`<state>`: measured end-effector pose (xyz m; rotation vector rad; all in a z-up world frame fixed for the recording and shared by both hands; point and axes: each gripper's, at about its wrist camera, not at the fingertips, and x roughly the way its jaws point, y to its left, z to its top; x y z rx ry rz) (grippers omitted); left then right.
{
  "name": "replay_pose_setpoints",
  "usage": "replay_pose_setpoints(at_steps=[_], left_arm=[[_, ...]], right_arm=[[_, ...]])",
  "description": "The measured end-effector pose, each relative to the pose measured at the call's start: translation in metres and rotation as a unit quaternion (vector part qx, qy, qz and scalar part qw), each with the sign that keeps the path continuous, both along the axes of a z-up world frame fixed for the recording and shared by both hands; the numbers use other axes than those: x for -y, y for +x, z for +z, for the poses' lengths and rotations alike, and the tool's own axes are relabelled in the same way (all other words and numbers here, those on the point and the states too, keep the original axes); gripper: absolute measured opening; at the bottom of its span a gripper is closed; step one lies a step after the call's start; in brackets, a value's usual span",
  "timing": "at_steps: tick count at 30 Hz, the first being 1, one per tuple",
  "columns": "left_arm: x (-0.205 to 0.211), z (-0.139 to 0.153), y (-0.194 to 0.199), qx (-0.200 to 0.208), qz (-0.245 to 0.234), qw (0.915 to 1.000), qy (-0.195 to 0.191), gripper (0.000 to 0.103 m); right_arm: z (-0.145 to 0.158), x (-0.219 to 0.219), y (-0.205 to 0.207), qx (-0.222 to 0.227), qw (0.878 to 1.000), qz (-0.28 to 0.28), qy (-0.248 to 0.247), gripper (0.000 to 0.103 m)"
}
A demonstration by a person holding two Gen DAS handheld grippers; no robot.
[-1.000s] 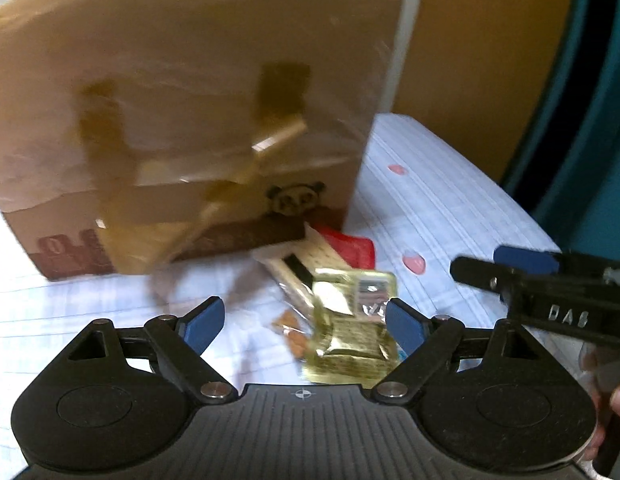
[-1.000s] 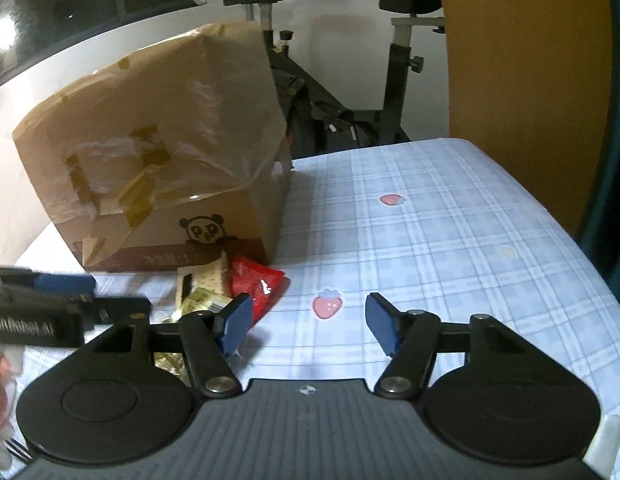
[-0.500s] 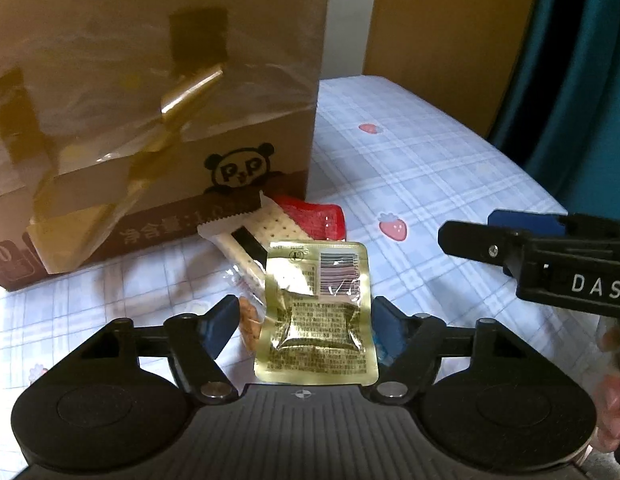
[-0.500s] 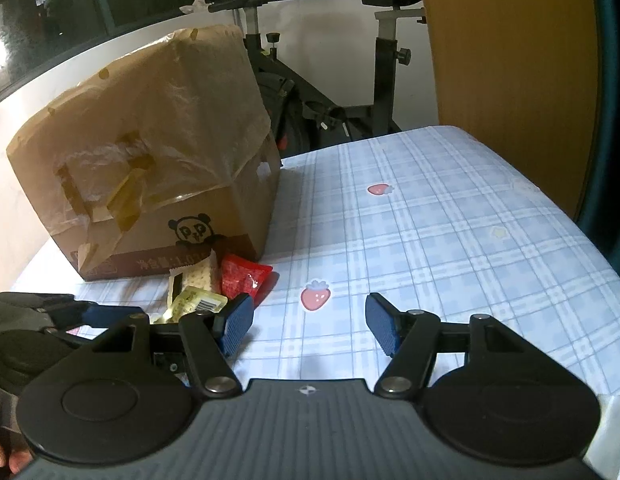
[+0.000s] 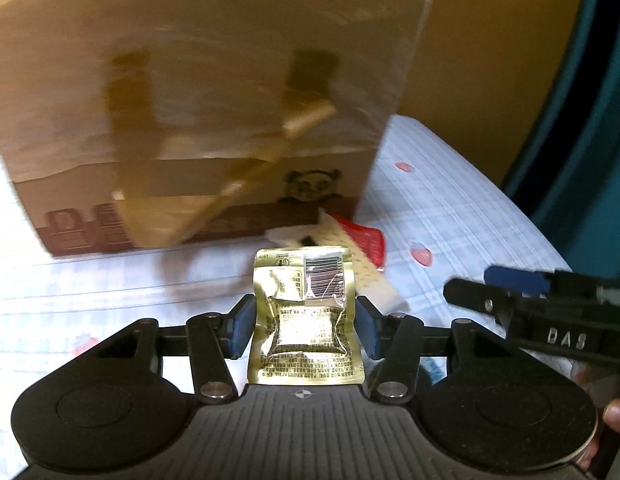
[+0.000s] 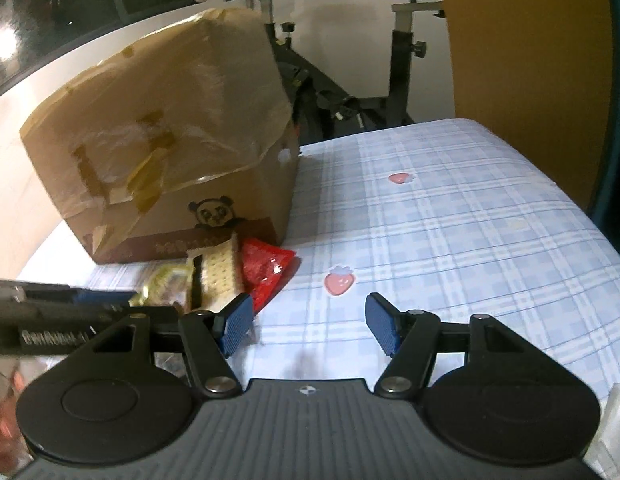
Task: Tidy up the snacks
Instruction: 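Grasp the gold foil packet with the left gripper while the right grasps the blue-white wrapped snack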
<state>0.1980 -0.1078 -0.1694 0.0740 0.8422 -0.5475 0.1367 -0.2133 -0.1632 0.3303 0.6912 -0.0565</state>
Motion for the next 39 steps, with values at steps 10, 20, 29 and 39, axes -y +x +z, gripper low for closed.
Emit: replay_pose_setpoints(at_steps=[10, 20, 29, 39], left_arm=[[-0.039, 0.001, -0.009, 0.014, 0.041, 0.9991, -0.004, 0.056], [-0.074, -0.004, -0.015, 0.003, 0.068, 0.9973, -0.026, 0.056], [-0.079, -0.008, -0.022, -0.003, 0.068, 0.9971, -0.035, 0.056], [-0.084, -0.006, -0.029, -0.003, 0.073, 0.9965, -0.040, 0.056]], right_arm=[[-0.011, -0.047, -0.001, -0.026, 0.997, 0.078, -0.015, 0.065], [-0.016, -0.080, 0.006, -0.047, 0.989, 0.127, -0.053, 0.067], [-0.022, -0.081, 0.011, -0.074, 0.989, 0.108, -0.062, 0.065], [-0.019, -0.090, 0.007, -0.073, 0.986, 0.119, -0.091, 0.050]])
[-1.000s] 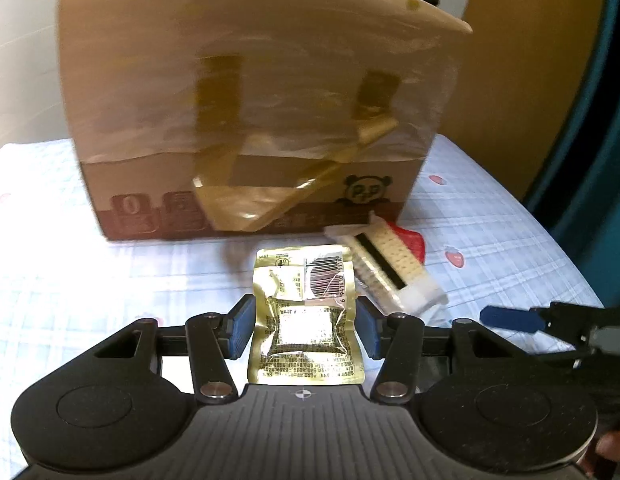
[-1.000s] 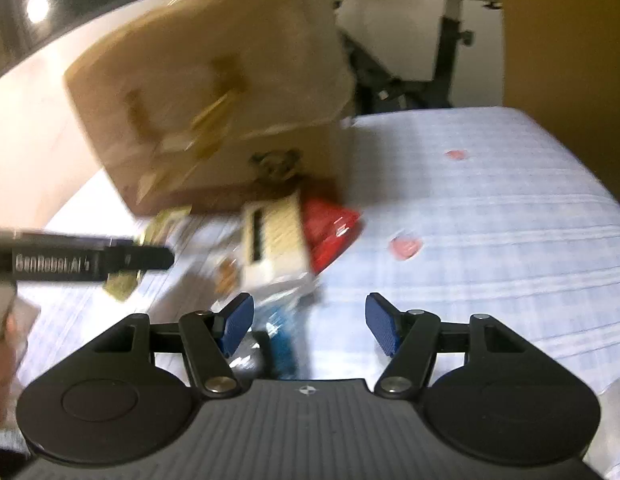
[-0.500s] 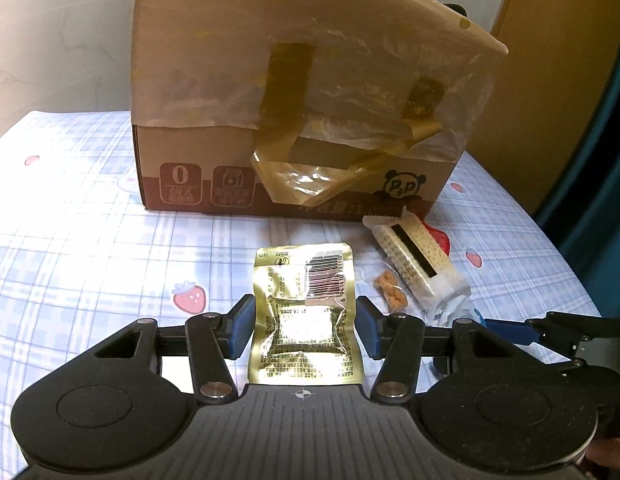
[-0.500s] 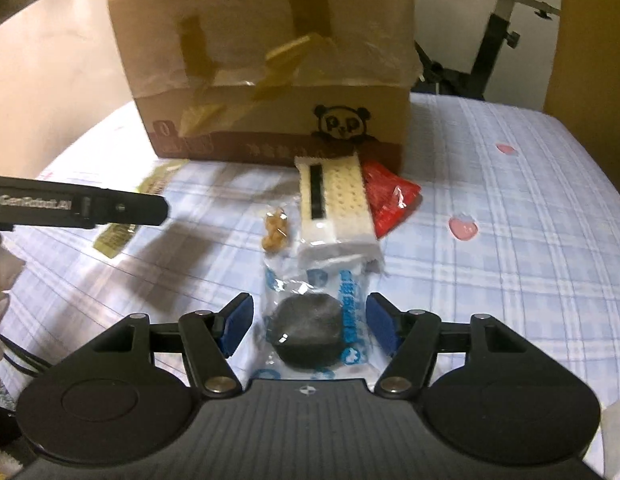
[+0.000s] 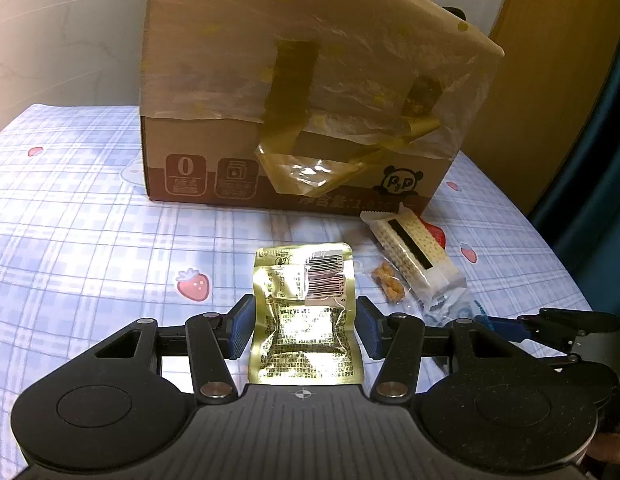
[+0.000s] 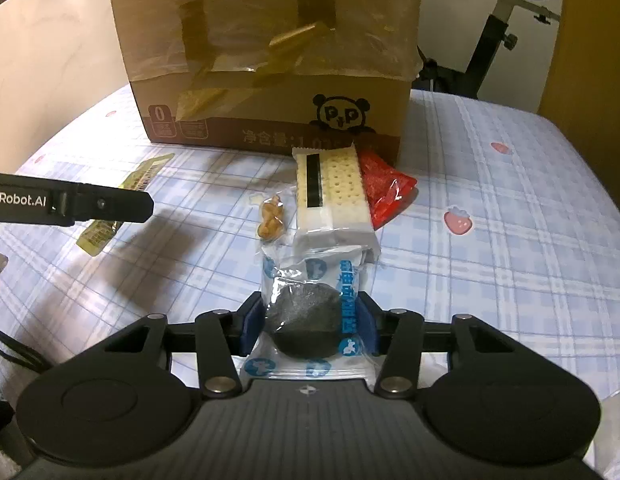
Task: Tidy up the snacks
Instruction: 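Grasp the gold foil packet with the left gripper while the right grasps the blue-white wrapped snack, then lift both held packets over the box and open both grippers to drop them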
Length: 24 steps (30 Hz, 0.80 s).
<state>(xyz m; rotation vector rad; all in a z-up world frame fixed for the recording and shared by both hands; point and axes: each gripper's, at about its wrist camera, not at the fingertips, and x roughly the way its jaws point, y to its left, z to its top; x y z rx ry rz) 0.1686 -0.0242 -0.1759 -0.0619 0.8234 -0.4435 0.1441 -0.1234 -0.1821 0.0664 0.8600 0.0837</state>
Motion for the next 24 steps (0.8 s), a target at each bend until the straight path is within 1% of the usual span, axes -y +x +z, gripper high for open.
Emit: replay_pose_setpoints(at_steps=[7, 11, 12, 14, 17, 21, 24], left_arm=[[-0.018, 0.019, -0.005, 0.018, 0.015, 0.9997, -0.006, 0.056], [-0.030, 0.036, -0.005, 0.030, 0.020, 0.9994, -0.002, 0.056], [-0.034, 0.041, -0.004, 0.031, 0.024, 0.9992, -0.004, 0.056], [-0.042, 0.050, -0.004, 0.033, 0.032, 0.9989, -0.009, 0.056], [-0.051, 0.066, 0.001, 0.044, 0.037, 0.9983, -0.010, 0.056], [-0.054, 0.092, 0.012, 0.074, 0.032, 0.9968, 0.000, 0.056], [-0.052, 0.116, 0.024, 0.098, 0.025, 0.9949, -0.005, 0.056]], right_arm=[[0.015, 0.012, -0.008, 0.018, 1.000, -0.012, 0.017, 0.050], [0.033, 0.020, -0.008, 0.035, 0.999, -0.004, 0.005, 0.050], [0.038, 0.023, -0.007, 0.039, 0.999, 0.002, 0.009, 0.050], [0.052, 0.029, -0.003, 0.046, 0.999, 0.013, 0.011, 0.050], [0.074, 0.037, 0.004, 0.067, 0.998, 0.018, 0.005, 0.050], [0.111, 0.044, 0.016, 0.106, 0.994, 0.023, 0.008, 0.050], [0.135, 0.047, 0.028, 0.133, 0.991, 0.027, 0.007, 0.050]])
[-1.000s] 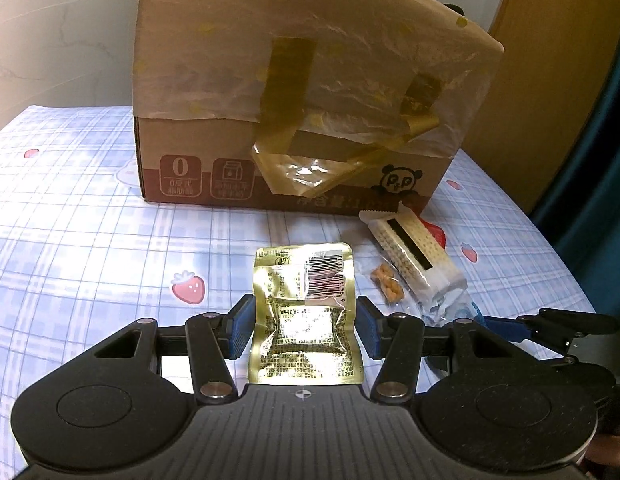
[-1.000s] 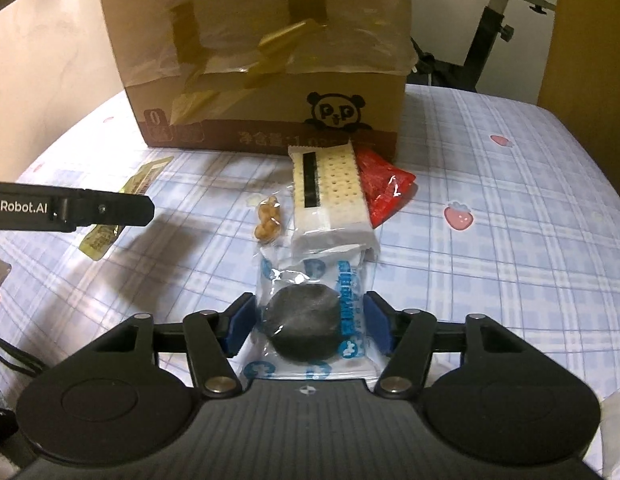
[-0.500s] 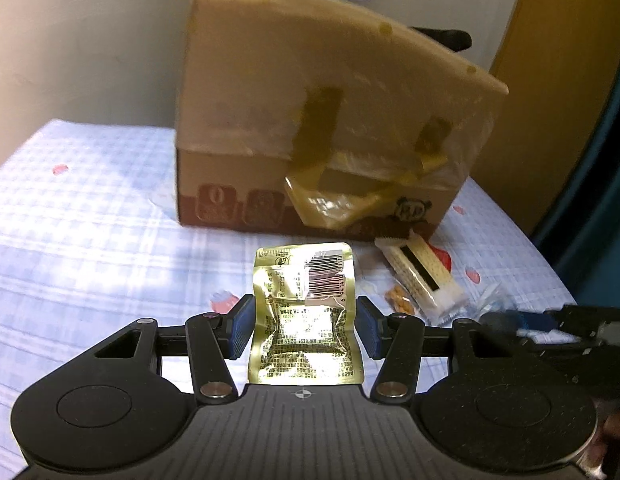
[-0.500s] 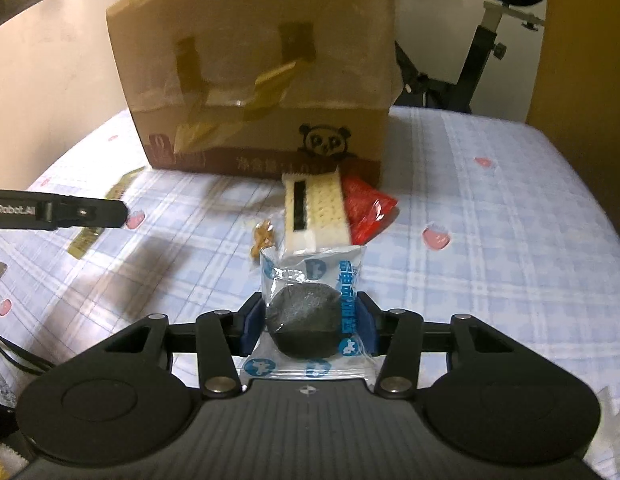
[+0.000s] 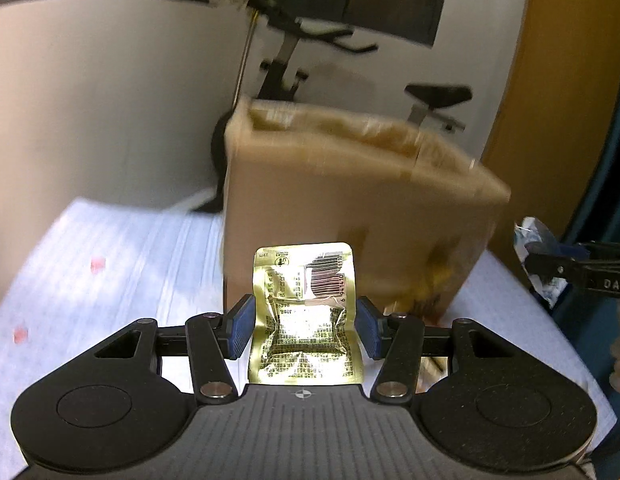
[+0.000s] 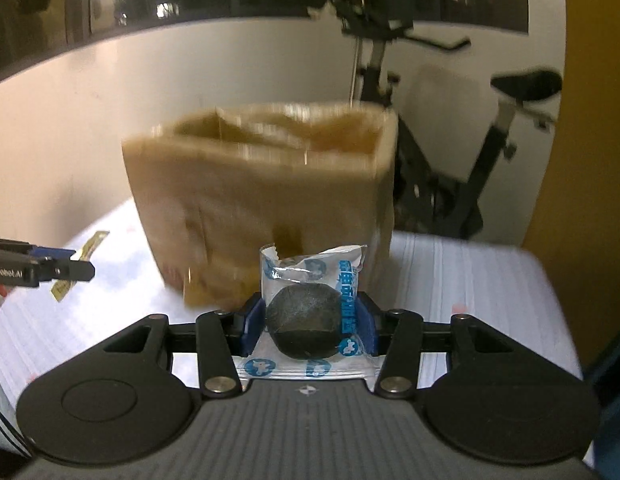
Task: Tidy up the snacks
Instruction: 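Lift both held packets over the box and open both grippers to drop them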
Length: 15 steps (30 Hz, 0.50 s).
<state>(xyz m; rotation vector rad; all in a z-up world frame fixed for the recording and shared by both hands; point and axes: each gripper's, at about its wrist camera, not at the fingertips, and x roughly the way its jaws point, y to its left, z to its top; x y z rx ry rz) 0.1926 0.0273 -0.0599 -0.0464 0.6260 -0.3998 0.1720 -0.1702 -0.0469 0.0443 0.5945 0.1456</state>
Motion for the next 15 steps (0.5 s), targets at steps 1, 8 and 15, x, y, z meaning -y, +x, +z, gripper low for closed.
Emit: replay_pose_setpoints(at_steps=[1, 8, 15], left_arm=[[0.001, 0.009, 0.004, 0.009, -0.003, 0.9999, -0.003, 0.056], [0.022, 0.062, 0.042, 0.060, -0.018, 0.9976, -0.030, 0.057], [0.059, 0.071, 0.115, 0.052, -0.010, 0.9981, -0.031, 0.057]], right_arm=[[0.009, 0.000, 0.004, 0.010, 1.000, 0.000, 0.001, 0.050], [0.055, -0.006, 0.044, 0.072, 0.997, 0.005, 0.003, 0.050], [0.061, -0.018, 0.116, 0.056, 0.998, 0.004, 0.009, 0.050]])
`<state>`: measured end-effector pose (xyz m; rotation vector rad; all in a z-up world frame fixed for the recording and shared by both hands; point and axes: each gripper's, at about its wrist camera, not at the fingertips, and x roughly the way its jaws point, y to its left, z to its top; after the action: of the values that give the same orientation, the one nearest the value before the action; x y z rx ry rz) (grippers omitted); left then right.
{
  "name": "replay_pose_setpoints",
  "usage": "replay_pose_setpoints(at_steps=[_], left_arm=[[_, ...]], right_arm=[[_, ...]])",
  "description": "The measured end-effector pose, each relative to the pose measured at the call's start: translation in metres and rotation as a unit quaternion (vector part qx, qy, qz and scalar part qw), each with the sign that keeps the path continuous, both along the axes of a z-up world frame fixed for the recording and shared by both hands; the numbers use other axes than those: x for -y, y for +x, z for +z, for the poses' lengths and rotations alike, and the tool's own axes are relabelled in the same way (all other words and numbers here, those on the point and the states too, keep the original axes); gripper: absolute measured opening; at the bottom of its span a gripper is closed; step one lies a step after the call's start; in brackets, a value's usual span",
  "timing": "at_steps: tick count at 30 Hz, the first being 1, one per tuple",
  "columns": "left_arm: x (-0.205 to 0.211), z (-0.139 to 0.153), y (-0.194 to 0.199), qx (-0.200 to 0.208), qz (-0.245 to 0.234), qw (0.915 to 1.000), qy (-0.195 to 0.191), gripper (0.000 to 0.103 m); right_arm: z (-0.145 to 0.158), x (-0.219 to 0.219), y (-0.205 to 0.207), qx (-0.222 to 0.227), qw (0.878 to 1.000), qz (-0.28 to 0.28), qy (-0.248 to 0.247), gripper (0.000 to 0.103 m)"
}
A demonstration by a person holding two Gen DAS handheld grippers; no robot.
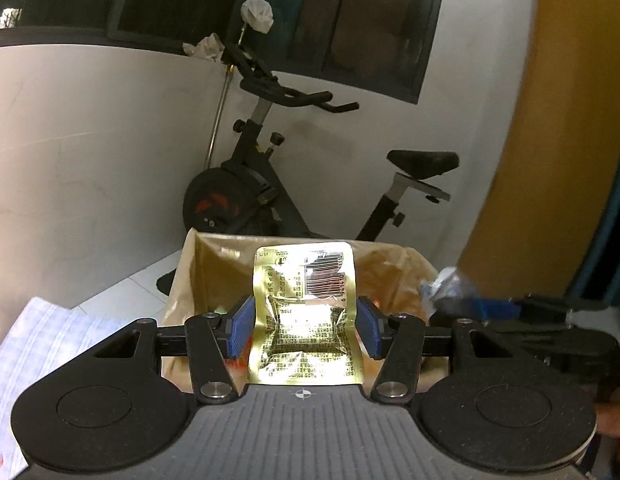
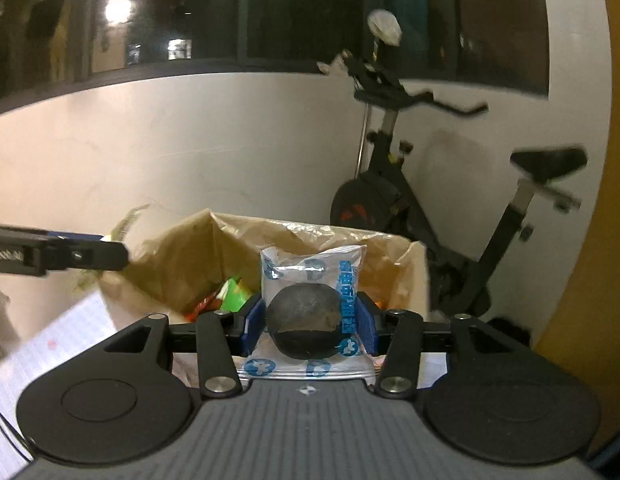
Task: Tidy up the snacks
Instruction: 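Lift both held packets over the box and open both grippers to drop them, then move both tools back down toward the snacks in front of the box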
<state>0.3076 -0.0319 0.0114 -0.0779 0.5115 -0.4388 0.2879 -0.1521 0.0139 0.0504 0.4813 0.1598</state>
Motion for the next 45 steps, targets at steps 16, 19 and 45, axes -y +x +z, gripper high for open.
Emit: replay_pose_setpoints(at_steps=[16, 19, 45], left_arm=[[-0.006, -0.028, 0.057, -0.049, 0.040, 0.9977, 0.022, 0.071], [-0.012, -0.025, 0.048, -0.041, 0.046, 0.9979, 0.017, 0.071], [-0.009, -0.057, -0.079, -0.027, 0.003, 0.9996, -0.008, 0.071]], right_arm=[[-0.025, -0.005, 0.092, -0.082, 0.995, -0.052, 0.012, 0.058], [-0.020, -0.006, 0.082, -0.069, 0.997, -0.045, 0.004, 0.063], [-0.032, 0.014, -0.067, 0.013, 1.000, -0.009, -0.019, 0.063]])
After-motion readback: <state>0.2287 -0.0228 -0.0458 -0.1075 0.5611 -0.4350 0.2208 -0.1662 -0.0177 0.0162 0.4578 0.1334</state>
